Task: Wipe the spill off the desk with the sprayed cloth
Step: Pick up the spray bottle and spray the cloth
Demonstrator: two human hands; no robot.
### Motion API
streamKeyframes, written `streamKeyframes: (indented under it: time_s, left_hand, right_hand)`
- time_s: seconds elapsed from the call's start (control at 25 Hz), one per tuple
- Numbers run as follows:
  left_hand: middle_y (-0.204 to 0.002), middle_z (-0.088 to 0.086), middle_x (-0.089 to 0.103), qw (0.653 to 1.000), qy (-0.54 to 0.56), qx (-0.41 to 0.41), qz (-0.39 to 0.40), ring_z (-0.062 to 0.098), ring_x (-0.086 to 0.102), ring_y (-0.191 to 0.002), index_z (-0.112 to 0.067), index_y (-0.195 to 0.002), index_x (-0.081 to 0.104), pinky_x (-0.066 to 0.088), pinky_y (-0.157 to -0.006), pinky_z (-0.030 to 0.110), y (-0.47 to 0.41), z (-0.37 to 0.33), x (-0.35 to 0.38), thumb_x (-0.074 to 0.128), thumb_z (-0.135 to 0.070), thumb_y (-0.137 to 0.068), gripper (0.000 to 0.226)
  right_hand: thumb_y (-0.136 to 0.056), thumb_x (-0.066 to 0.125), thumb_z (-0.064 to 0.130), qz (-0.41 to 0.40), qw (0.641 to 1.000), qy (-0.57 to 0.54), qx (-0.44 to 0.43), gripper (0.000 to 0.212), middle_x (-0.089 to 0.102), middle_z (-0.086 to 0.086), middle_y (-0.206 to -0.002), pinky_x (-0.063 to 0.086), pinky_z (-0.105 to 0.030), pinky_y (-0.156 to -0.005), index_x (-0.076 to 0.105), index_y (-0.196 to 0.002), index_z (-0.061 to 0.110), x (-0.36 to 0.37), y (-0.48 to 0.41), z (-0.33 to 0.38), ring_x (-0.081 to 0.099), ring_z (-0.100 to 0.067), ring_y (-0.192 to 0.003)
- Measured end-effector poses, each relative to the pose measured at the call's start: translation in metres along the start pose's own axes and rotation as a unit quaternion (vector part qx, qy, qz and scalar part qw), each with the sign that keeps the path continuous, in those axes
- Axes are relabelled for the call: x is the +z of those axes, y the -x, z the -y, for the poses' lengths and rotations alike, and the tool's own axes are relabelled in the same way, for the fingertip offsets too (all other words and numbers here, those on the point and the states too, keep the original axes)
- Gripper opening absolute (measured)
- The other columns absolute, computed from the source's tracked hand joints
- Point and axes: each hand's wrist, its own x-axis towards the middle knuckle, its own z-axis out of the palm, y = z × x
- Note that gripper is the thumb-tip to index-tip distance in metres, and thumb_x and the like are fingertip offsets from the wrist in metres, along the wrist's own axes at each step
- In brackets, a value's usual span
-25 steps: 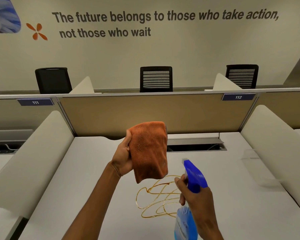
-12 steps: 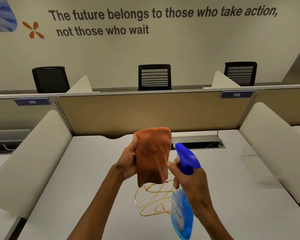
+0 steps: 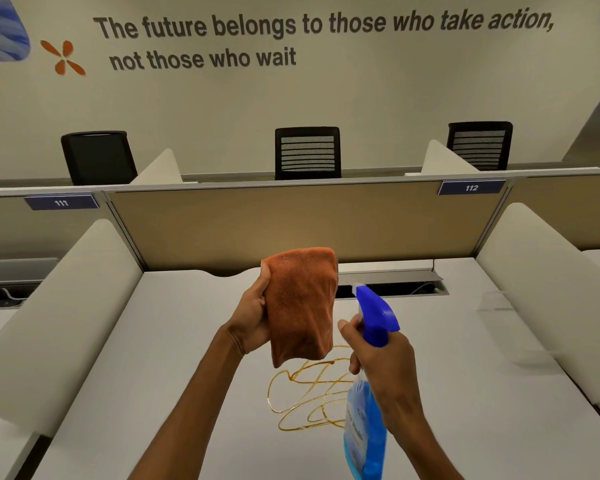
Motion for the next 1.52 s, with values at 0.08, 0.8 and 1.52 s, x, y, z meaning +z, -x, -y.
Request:
streamKeyframes:
  time_s: [0.08,0.8,1.52]
  left_hand:
    - [-0.126,0.011,0.071,1.0,0.008,0.004,0.002,0.028,0.071,-0.111,-0.024,-0.12,0.072,0.061,-0.08,0.041,0.0,-0.002,-0.003,0.039,-0.07,-0.086,0.066]
    - [-0.14,0.015,0.061,1.0,0.027,0.005,-0.005,0.035,0.058,-0.128,-0.017,-0.143,0.053,0.051,-0.099,0.05,-0.008,-0.003,-0.001,0.035,-0.071,-0.087,0.08]
    - [-0.124,0.01,0.072,1.0,0.01,0.002,-0.011,0.028,0.071,-0.109,-0.025,-0.126,0.066,0.059,-0.083,0.043,-0.01,-0.003,0.001,0.038,-0.071,-0.082,0.069]
  right_hand:
    - [-0.077,0.072,0.042,-0.022,1.0,-0.014,0.004,0.028,0.065,-0.002,-0.06,0.054,-0.017,-0.051,0.062,-0.089,0.019,-0.004,0.001,0.0,0.065,-0.018,-0.054]
    - [-0.062,0.074,0.051,0.078,0.995,0.008,0.056,0.044,0.068,0.0,-0.068,0.058,-0.023,-0.054,0.063,-0.091,0.02,0.006,0.048,-0.03,0.065,-0.018,-0.056]
    - [-0.067,0.074,0.042,0.05,0.998,-0.037,0.019,0.038,0.068,-0.003,-0.066,0.055,-0.022,-0.051,0.065,-0.094,0.017,-0.012,0.029,-0.01,0.065,-0.021,-0.054]
